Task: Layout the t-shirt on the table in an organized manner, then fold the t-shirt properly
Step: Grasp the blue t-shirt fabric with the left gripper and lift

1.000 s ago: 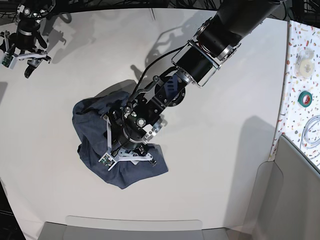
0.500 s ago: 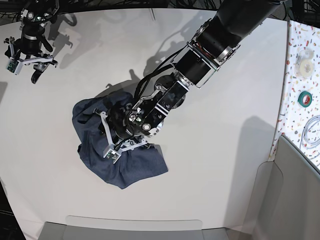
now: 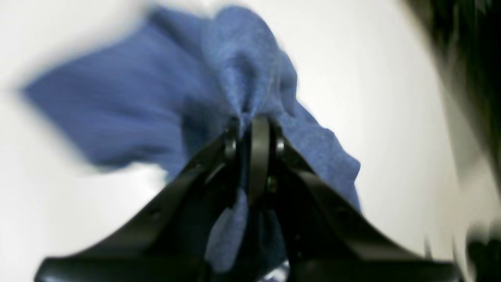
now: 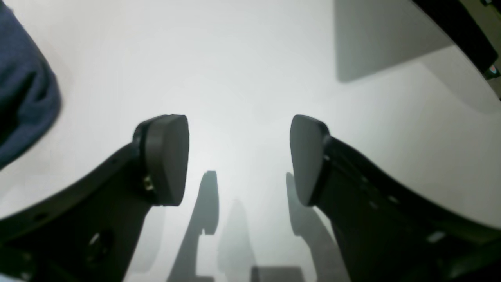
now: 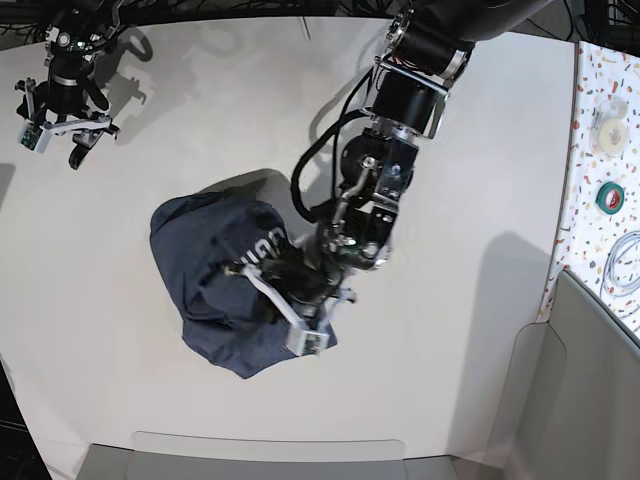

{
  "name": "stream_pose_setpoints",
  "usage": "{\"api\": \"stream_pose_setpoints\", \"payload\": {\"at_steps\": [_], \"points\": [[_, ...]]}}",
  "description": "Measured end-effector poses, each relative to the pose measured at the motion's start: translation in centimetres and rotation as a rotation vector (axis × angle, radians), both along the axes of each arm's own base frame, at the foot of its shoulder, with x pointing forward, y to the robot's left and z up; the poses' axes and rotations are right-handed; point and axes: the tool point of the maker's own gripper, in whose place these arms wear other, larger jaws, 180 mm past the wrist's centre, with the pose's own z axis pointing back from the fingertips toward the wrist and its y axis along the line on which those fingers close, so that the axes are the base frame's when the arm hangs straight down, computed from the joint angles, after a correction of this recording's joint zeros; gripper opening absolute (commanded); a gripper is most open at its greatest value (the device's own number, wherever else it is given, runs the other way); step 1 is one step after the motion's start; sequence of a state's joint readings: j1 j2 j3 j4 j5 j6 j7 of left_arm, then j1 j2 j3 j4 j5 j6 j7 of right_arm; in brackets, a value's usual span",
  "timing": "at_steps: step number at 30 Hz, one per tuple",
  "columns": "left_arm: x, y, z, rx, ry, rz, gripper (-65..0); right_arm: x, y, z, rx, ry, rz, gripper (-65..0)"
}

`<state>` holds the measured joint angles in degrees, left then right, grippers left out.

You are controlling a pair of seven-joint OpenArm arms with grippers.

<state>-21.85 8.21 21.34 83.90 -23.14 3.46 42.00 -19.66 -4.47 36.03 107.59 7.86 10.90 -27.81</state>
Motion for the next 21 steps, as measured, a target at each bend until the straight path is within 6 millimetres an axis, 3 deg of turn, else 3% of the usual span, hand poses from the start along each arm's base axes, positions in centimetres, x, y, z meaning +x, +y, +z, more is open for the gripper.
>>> {"api": "stream_pose_setpoints", "payload": {"at_steps": [3, 12, 17, 21], "points": [[0.6, 3.3, 0.5, -0.042, -0.009, 0.097, -65.0, 0.7, 0.1, 0.4, 0.002, -0.019, 0.001, -25.3], [-0.7, 8.0, -3.9, -0.077, 0.108, 0.235, -65.0, 1.8, 0.1, 1.0, 0.005, -0.052, 0.003, -25.3], [-1.4, 9.4, -5.3, -0.047, 0.13, 0.249, -65.0, 2.4, 0.3, 1.4, 0.001, -0.068, 0.008, -25.3], [-1.4, 9.4, -5.2, -0.051, 0.128, 0.248, -65.0, 3.0, 1.1, 1.4, 0.01, -0.075, 0.032, -25.3]]}}
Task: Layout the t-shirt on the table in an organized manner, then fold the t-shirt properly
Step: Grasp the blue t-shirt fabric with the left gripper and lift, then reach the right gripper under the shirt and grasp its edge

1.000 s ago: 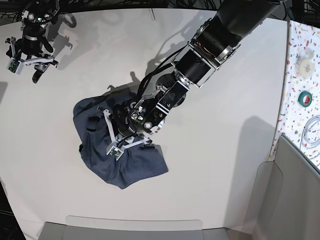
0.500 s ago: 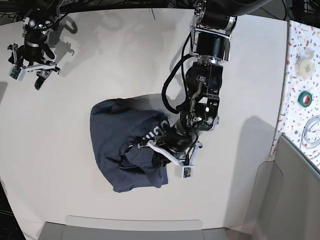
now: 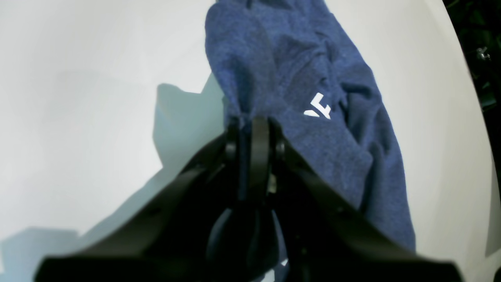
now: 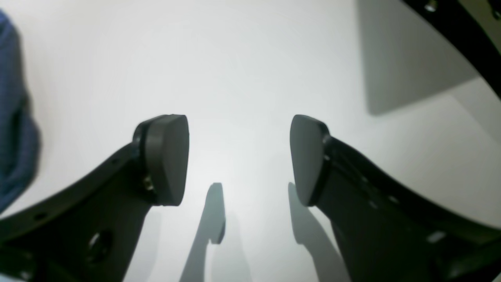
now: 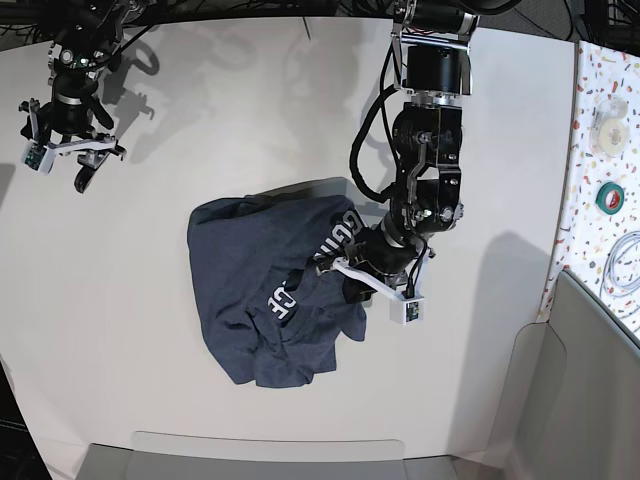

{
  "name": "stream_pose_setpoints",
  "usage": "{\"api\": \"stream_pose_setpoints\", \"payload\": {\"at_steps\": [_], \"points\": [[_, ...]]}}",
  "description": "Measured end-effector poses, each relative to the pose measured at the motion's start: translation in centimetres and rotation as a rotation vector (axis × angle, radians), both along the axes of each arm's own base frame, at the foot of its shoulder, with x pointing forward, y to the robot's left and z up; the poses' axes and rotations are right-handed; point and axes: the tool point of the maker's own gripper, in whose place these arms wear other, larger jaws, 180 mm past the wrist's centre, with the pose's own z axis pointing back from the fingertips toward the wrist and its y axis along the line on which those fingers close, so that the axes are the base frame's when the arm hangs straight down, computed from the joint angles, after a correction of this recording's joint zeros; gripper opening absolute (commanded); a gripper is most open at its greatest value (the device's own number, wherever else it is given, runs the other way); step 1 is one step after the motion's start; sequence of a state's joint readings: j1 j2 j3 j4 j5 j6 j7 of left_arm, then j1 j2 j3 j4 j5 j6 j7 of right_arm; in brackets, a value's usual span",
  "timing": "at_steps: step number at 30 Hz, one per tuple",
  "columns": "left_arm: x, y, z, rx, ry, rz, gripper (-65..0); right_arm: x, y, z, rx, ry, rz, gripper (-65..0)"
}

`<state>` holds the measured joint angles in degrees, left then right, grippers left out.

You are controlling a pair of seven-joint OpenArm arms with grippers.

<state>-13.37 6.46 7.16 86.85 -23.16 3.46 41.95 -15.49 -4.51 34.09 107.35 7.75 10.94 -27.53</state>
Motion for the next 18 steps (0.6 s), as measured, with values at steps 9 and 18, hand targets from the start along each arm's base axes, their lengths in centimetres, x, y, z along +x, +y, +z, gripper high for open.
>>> {"api": "stream_pose_setpoints", "payload": {"at_steps": [9, 18], "points": [[0.4, 0.0, 2.2, -0.003, -0.059, 0.001, -65.0, -0.5, -0.1, -0.3, -0.003, 0.015, -0.002, -25.3], [0.4, -0.3, 2.5, -0.009, -0.066, -0.002, -65.0, 0.5, 1.6, -0.5, 0.037, -0.001, 0.034, -25.2]]}}
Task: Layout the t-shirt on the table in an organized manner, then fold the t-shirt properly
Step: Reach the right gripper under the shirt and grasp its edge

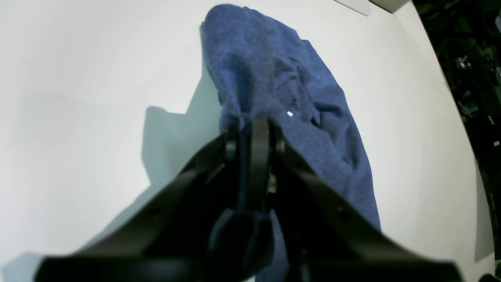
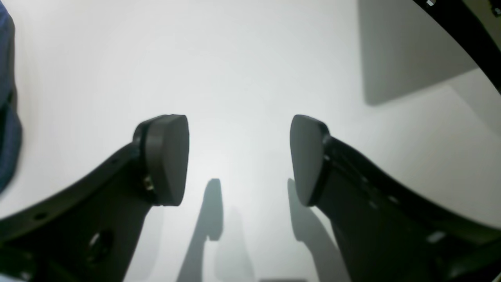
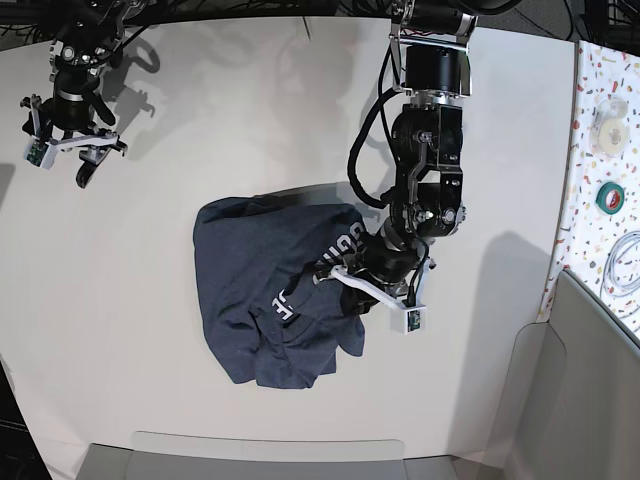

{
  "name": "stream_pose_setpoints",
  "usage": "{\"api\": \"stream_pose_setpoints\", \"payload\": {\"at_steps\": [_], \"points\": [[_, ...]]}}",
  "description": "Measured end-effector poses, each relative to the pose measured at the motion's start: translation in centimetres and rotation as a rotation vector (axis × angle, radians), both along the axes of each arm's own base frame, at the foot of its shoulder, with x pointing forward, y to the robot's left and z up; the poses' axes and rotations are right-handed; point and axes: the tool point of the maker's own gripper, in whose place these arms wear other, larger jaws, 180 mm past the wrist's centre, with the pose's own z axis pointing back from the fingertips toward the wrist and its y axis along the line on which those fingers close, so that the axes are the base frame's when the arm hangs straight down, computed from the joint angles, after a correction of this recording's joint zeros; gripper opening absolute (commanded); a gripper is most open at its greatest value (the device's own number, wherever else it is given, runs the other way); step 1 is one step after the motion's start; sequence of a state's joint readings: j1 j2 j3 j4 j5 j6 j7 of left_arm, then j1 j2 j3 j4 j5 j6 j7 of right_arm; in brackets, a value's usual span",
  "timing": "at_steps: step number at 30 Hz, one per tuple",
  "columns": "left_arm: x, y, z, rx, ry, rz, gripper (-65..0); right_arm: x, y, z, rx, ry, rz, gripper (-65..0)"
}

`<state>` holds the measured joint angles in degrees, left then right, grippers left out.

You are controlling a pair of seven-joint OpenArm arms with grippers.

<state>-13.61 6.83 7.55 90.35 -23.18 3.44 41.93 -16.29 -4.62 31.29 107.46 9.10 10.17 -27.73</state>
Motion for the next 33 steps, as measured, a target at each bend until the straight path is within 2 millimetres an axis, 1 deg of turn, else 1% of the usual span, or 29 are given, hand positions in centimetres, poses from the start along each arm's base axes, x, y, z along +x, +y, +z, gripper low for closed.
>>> {"api": "stream_pose_setpoints", "payload": {"at_steps": [2, 5, 8, 10, 11, 13, 16, 19, 21, 23, 24, 26, 28, 30, 33], "points": [[-0.1, -0.5, 0.0, 0.006, -0.002, -0.015, -65.0, 1.9, 2.9, 0.6, 0.054, -0.045, 0.079, -25.1], [-0.5, -1.9, 0.1, 0.018, -0.008, -0.059, -65.0, 5.3, 7.4, 3.1, 0.123, -0.152, 0.203, -24.9], [-1.3, -2.5, 0.6, 0.016, -0.027, -0.073, -65.0, 7.9, 10.4, 5.6, 0.197, -0.254, 0.274, -24.9], [-1.9, -2.8, 0.6, 0.016, -0.027, -0.082, -65.0, 9.4, 11.7, 6.9, 0.259, -0.314, 0.3, -24.9], [-2.2, -2.8, 0.8, 0.017, -0.03, -0.083, -65.0, 10.1, 12.2, 7.1, 0.297, -0.332, 0.31, -24.9], [-2.4, -2.8, 1.8, 0.014, -0.058, -0.086, -65.0, 11.6, 12.9, 7.0, 0.375, -0.354, 0.322, -24.9], [-2.9, -2.8, 3.2, 0.01, -0.085, -0.096, -65.0, 14.1, 13.2, 5.9, 0.482, -0.354, 0.316, -24.9], [-3.7, -2.9, 3.1, 0.022, -0.051, -0.121, -65.0, 16.6, 13.6, 4.6, 0.601, -0.341, 0.32, -24.8], [-4.0, -3.1, 3.4, 0.026, -0.047, -0.136, -65.0, 18.7, 14.1, 4.5, 0.707, -0.353, 0.315, -24.8], [-4.1, -3.0, 4.0, 0.024, -0.06, -0.135, -65.0, 20.7, 15.1, 4.7, 0.802, -0.357, 0.34, -24.8], [-4.2, -3.0, 4.4, 0.024, -0.069, -0.138, -65.0, 21.9, 15.6, 5.1, 0.843, -0.365, 0.36, -24.8], [-4.6, -3.0, 4.6, 0.023, -0.075, -0.137, -65.0, 23.6, 16.9, 5.7, 0.914, -0.378, 0.403, -24.8], [-4.9, -3.0, 4.4, 0.023, -0.064, -0.138, -65.0, 25.0, 18.3, 6.1, 0.979, -0.379, 0.44, -24.8], [-5.1, -3.0, 4.3, 0.023, -0.064, -0.141, -65.0, 26.0, 19.6, 5.7, 1.042, -0.361, 0.459, -24.8], [-5.0, -2.9, 4.4, 0.023, -0.066, -0.137, -65.0, 26.3, 22.1, 3.9, 1.126, -0.249, 0.499, -24.8]]}}
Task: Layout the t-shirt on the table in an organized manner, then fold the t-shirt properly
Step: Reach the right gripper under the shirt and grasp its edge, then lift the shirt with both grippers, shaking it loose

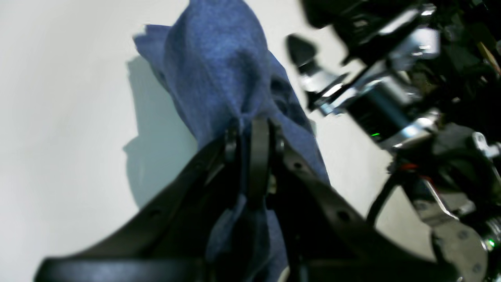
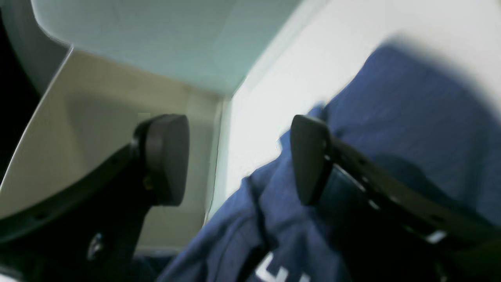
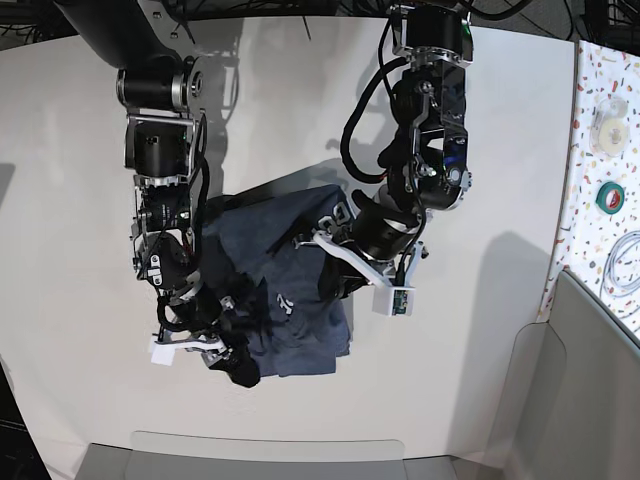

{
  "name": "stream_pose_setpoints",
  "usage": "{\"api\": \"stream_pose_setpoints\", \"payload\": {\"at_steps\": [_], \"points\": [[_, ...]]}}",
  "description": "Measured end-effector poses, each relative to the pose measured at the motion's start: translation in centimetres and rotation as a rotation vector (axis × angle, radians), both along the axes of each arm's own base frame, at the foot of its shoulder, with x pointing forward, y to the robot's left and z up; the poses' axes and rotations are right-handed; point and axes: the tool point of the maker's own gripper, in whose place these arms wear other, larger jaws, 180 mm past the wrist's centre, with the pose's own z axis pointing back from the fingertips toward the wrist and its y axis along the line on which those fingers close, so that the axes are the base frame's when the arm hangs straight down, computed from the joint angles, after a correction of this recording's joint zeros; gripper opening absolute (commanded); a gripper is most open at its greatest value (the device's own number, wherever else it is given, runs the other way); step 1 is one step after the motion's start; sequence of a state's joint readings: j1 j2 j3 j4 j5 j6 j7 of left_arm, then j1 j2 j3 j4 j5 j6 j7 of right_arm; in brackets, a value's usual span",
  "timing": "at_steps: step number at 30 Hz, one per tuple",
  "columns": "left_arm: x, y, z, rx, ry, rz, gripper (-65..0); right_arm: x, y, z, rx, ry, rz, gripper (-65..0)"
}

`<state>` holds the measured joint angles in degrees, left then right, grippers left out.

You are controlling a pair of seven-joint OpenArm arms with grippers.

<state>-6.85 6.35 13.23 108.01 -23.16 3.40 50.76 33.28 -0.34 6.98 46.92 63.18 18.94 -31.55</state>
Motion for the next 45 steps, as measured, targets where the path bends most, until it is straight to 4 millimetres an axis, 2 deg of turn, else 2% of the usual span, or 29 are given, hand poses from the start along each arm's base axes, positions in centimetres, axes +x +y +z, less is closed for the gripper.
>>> {"api": "stream_pose_setpoints", "payload": {"at_steps": [4, 8, 12, 16, 22, 25, 29, 33, 42, 45], "points": [[0.0, 0.0, 0.0, 0.001, 0.0, -0.002, -65.0, -0.6, 2.3, -2.2, 0.045, 0.077, 0.077, -24.9], [0.0, 0.0, 0.0, 0.001, 0.0, -0.003, -65.0, -1.2, 2.8, -3.4, 0.05, 0.11, 0.09, -24.9], [-0.1, 0.0, 0.1, 0.001, -0.003, -0.003, -65.0, -1.0, 2.6, -3.2, 0.047, 0.105, 0.087, -24.9], [-0.2, 0.2, 1.8, -0.007, -0.05, 0.003, -65.0, -0.6, 2.8, -2.4, 0.049, 0.09, 0.09, -25.0], [-1.0, 0.3, 1.6, -0.009, -0.043, 0.005, -65.0, -0.2, 5.0, -0.9, 0.038, 0.069, 0.158, -25.0], [-1.0, 0.3, 2.2, -0.013, -0.063, 0.006, -65.0, -0.2, 5.3, -1.0, -0.009, 0.07, 0.18, -25.0], [-1.5, 0.4, 1.3, -0.011, -0.035, 0.007, -65.0, -0.2, 5.2, -1.0, -0.046, 0.073, 0.201, -25.0], [-1.4, 0.3, 1.5, -0.012, -0.043, 0.006, -65.0, -0.3, 6.2, -0.8, -0.051, 0.073, 0.227, -25.0], [-1.4, 0.3, 1.6, -0.012, -0.044, 0.006, -65.0, -0.8, 6.8, -1.5, -0.113, 0.092, 0.269, -25.1], [-1.9, 0.3, 1.0, -0.013, -0.029, 0.007, -65.0, -0.8, 7.0, -1.5, -0.111, 0.093, 0.273, -25.2]]}}
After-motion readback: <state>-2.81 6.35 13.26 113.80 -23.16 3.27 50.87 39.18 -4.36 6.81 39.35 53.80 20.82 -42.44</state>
